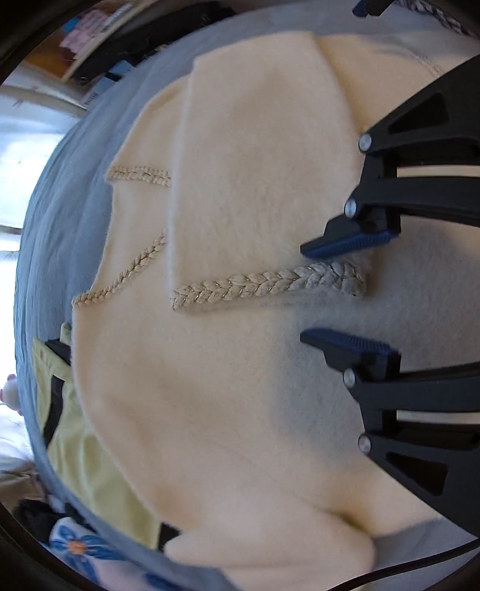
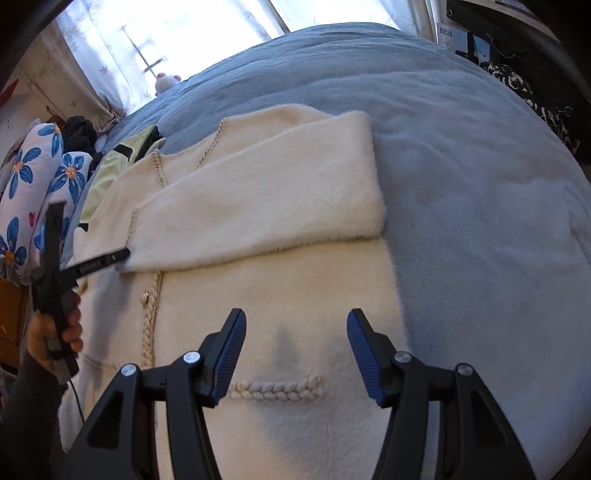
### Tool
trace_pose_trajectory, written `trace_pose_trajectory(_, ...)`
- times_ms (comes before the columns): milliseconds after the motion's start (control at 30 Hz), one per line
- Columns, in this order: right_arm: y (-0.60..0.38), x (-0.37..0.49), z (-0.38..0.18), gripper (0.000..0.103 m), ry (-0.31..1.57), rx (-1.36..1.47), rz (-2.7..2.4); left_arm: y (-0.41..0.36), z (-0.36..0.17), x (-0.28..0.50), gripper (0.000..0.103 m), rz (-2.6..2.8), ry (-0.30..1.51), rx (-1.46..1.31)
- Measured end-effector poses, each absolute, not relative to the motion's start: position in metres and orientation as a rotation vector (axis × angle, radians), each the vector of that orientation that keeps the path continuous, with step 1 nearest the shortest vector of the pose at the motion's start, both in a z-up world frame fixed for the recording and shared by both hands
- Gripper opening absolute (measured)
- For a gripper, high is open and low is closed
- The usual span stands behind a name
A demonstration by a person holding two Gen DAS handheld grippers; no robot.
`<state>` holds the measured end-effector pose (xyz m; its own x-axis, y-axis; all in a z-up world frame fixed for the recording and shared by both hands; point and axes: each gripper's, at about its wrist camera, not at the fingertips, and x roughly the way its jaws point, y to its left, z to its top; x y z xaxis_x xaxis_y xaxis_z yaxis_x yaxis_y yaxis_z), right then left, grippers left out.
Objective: Fold large clothes
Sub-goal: 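Grasp the braided front edge with the left tool and fold it toward the center, then open the left tool and lay the folded side flat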
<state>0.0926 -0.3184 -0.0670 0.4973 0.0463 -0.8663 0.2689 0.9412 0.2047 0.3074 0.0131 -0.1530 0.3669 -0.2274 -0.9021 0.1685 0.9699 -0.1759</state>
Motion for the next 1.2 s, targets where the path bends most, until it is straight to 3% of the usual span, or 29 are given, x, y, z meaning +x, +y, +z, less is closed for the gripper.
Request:
trace_pose_trajectory(33, -0.323, 0.097, -0.065, 0.062, 1.041, 0.347, -0.134, 0.015, -0.152, 0.31, 0.063, -0.262, 1.162, -0.088)
trace_pose_trajectory(100, -0.332, 0.112, -0.057, 0.073, 1.008, 0.354, -0.144, 0.018, -0.15, 0.317, 0.073, -0.255, 1.142, -0.132)
trace_pose_trajectory(367, -0.384, 0.204, -0.074, 0.077, 1.011, 0.392, -0.226, 0.012, -0.162, 0.364, 0.074, -0.23, 1.168, -0.141)
trace_pose_trajectory(400, -0.39, 0.213, -0.079, 0.077, 1.016, 0.383, -0.249, 0.008, -0.161, 0.367, 0.068, -0.231, 1.161, -0.131)
trace_pose_trajectory(500, -0.407, 0.236, -0.094, 0.077, 1.035, 0.381, -0.287, -0.001, -0.163, 0.377, 0.023, -0.259, 1.176, -0.113)
trace_pose_trajectory(600, -0.42, 0.251, -0.109, 0.076, 1.063, 0.415, -0.293, -0.013, -0.159, 0.383, 0.014, -0.231, 1.161, -0.056)
trace_pose_trajectory(633, -0.422, 0.253, -0.114, 0.072, 1.065, 0.424, -0.276, -0.017, -0.156, 0.384, 0.013, -0.23, 1.145, -0.04)
trace_pose_trajectory(700, -0.42, 0.256, -0.117, 0.02, 1.07, 0.408, -0.247, -0.022, -0.147, 0.387, 0.013, -0.231, 1.103, -0.031)
trace_pose_trajectory(867, -0.423, 0.249, -0.116, 0.017, 0.995, 0.398, -0.28, -0.032, -0.146, 0.397, 0.013, -0.226, 1.051, -0.022)
trace_pose_trajectory(1033, -0.416, 0.244, -0.112, 0.031, 1.02, 0.341, -0.31, -0.034, -0.156, 0.393, 0.024, -0.188, 1.085, 0.021)
trace_pose_trajectory(1200, -0.389, 0.219, -0.083, 0.035, 0.977, 0.22, -0.327, -0.033, -0.134, 0.371, 0.026, -0.152, 1.071, 0.079)
